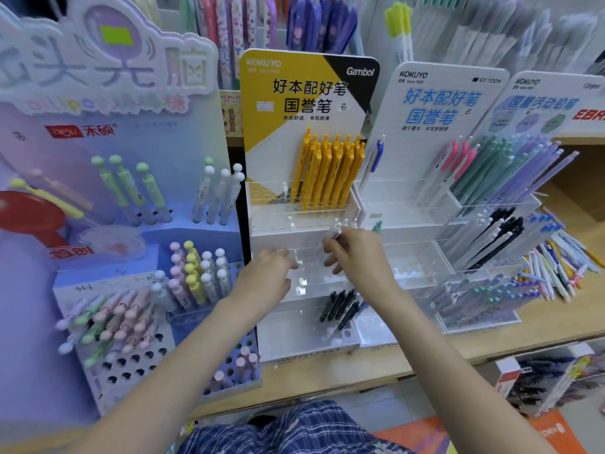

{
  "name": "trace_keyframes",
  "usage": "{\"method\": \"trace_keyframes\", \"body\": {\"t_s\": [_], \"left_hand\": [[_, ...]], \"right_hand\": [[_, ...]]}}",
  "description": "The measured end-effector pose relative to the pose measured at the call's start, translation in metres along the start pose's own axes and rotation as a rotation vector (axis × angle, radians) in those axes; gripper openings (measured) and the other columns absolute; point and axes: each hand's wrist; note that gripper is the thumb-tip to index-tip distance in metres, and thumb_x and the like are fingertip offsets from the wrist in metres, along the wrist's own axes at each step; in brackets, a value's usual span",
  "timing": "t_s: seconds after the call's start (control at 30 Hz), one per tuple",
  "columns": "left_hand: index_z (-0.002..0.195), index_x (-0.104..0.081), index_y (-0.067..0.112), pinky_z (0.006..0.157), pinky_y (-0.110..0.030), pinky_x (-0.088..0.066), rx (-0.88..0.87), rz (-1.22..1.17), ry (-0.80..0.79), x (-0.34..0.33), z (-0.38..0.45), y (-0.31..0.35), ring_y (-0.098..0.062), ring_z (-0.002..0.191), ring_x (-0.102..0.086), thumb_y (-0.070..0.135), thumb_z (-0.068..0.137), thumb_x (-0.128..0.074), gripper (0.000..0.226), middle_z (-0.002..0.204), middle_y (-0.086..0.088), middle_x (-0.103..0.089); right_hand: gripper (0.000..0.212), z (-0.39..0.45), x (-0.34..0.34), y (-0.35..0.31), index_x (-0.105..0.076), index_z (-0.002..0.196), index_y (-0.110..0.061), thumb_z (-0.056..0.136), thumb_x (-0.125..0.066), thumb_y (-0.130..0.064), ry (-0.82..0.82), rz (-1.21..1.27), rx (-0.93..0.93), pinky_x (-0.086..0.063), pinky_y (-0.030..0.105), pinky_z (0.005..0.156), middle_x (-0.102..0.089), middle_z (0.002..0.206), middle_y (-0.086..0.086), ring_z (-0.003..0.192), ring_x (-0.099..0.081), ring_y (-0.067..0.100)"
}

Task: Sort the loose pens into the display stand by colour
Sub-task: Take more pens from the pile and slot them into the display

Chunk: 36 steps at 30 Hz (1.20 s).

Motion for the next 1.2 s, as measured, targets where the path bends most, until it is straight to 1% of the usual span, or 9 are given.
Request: {"method": "trace_keyframes", "body": {"t_s": [0.13,0.27,0.43,0.53,0.67,0.9,1.0,1.1,1.2], "left_hand": [[0.134,-0.048,0.02,0.101,-0.034,-0.038,-0.012,-0.001,0.023,-0.001,-0.003,-0.001,-0.019,0.136,-0.025,0.011,0.094,-0.046,0.041,0.148,0.0,-0.034],[0.132,-0.049,0.021,0.101,-0.035,-0.038,-0.007,-0.022,0.033,-0.003,-0.001,-0.002,-0.019,0.136,-0.024,0.012,0.093,-0.047,0.04,0.15,-0.001,-0.032],[0.129,-0.052,0.023,0.102,-0.035,-0.038,-0.019,-0.065,0.055,-0.004,0.001,-0.007,-0.018,0.133,-0.028,0.015,0.091,-0.051,0.039,0.148,0.001,-0.035],[0.127,-0.055,0.021,0.099,-0.036,-0.04,-0.033,-0.052,0.039,-0.003,0.003,-0.008,-0.021,0.129,-0.035,0.017,0.091,-0.052,0.036,0.143,0.0,-0.043],[0.12,-0.06,0.014,0.089,-0.034,-0.042,-0.035,-0.162,0.289,0.003,0.0,0.015,-0.024,0.115,-0.051,0.013,0.092,-0.049,0.03,0.124,-0.003,-0.06],[0.096,-0.069,0.011,0.075,-0.027,-0.049,-0.26,-0.337,0.619,-0.017,0.01,0.157,-0.013,0.087,-0.06,0.012,0.087,-0.043,0.028,0.092,0.001,-0.067],[0.097,-0.068,0.01,0.074,-0.025,-0.045,-0.287,-0.418,0.578,-0.047,0.035,0.24,-0.014,0.085,-0.058,0.012,0.089,-0.042,0.027,0.092,-0.001,-0.067],[0.097,-0.067,0.007,0.073,-0.032,-0.044,-0.365,-0.414,0.452,-0.087,0.07,0.325,-0.024,0.083,-0.061,0.01,0.086,-0.044,0.026,0.092,-0.006,-0.067],[0.101,-0.067,0.007,0.073,-0.029,-0.038,-0.353,-0.386,0.326,-0.115,0.101,0.39,-0.027,0.085,-0.06,0.01,0.086,-0.046,0.026,0.096,-0.009,-0.067]], "right_hand": [[0.033,0.005,-0.015,-0.004,-0.062,0.083,-0.004,0.099,-0.044,-0.026,0.032,-0.419,-0.034,-0.052,0.038,0.068,-0.068,0.083,0.014,0.076,-0.064,0.032],[0.023,0.008,-0.031,-0.01,-0.063,0.097,-0.003,0.099,-0.041,-0.011,0.044,-0.553,-0.071,-0.039,0.034,0.066,-0.062,0.099,0.017,0.091,-0.06,0.036],[0.036,0.007,-0.047,-0.002,-0.057,0.101,-0.003,0.102,-0.032,-0.029,0.095,-0.537,-0.149,-0.038,0.034,0.064,-0.067,0.095,0.019,0.09,-0.063,0.036],[0.037,0.0,-0.035,0.007,-0.06,0.091,-0.009,0.098,-0.041,-0.04,0.075,-0.451,-0.153,-0.044,0.033,0.063,-0.068,0.088,0.013,0.084,-0.063,0.035],[0.04,-0.027,0.02,0.042,-0.063,0.11,-0.012,0.093,-0.049,-0.045,0.17,-0.245,-0.175,-0.049,0.034,0.066,-0.071,0.09,0.006,0.081,-0.066,0.026],[0.023,-0.084,0.148,0.199,-0.061,0.105,-0.013,0.095,-0.051,-0.031,0.263,-0.107,-0.393,-0.053,0.04,0.065,-0.07,0.085,0.005,0.061,-0.066,0.02],[0.018,-0.1,0.195,0.282,-0.059,0.104,-0.013,0.094,-0.052,-0.026,0.231,-0.052,-0.477,-0.054,0.044,0.064,-0.069,0.079,0.006,0.059,-0.066,0.026],[0.012,-0.105,0.23,0.355,-0.054,0.102,-0.013,0.094,-0.053,-0.02,0.171,0.026,-0.542,-0.047,0.03,0.051,-0.068,0.084,0.012,0.063,-0.065,0.03],[0.03,-0.1,0.253,0.412,-0.052,0.119,-0.01,0.092,-0.057,-0.022,0.073,0.054,-0.626,-0.05,0.035,0.065,-0.064,0.106,0.017,0.086,-0.065,0.034]]}}
Point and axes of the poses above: each hand's wrist, its own z-axis towards the middle knuckle, its own x-axis out of the back of the hand, y = z × x
